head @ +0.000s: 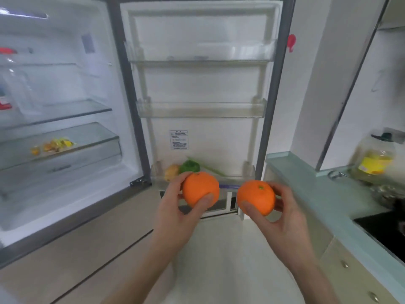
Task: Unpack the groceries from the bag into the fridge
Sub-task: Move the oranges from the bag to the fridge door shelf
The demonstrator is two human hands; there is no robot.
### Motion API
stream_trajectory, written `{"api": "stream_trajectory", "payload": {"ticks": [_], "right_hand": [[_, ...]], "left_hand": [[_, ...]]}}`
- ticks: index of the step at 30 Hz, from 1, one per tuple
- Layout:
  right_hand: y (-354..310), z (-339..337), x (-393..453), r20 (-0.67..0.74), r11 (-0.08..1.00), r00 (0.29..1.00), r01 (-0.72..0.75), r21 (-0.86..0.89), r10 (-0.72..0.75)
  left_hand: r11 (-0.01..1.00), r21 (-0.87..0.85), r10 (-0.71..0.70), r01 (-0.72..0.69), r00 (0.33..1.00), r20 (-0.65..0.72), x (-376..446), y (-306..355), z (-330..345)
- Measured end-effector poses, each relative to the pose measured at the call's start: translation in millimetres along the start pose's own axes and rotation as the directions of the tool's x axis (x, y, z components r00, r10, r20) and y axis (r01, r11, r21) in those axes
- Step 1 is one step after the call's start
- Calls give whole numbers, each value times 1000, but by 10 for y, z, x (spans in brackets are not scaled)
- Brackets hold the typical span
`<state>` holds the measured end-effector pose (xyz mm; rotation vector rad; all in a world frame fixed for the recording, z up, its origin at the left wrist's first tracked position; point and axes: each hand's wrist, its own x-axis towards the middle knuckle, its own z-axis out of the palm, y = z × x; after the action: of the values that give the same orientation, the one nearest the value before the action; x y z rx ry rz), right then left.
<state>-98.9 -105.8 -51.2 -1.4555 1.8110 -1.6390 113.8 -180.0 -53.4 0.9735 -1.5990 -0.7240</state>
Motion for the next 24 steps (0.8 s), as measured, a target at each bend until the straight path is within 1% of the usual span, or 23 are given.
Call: {"api": "stream_trajectory", "payload": {"ticks": [3,7,13,18,24], "right_hand": [[-243,250,311,22,998,998,58,20,-58],[-483,450,769,42,986,986,164,-28,-163],[-822,662,1403,61,956,954,295,2,-294],[-1059,834,1865,77,946,946,305,107,-313],[-1176,1029,2439,148,937,932,307,166,-331]], "left_hand": [[1000,-11,4,-5,998,-63,261,-1,-216],[1000,-22,-8,6,996,-92,698,-2,-359],[997,-5,81,-83,982,-169,1347,86,-438],[990,7,138,-140,966,-218,1856,215,-510],[994,-17,93,-103,950,-299,2348,281,-579]]}}
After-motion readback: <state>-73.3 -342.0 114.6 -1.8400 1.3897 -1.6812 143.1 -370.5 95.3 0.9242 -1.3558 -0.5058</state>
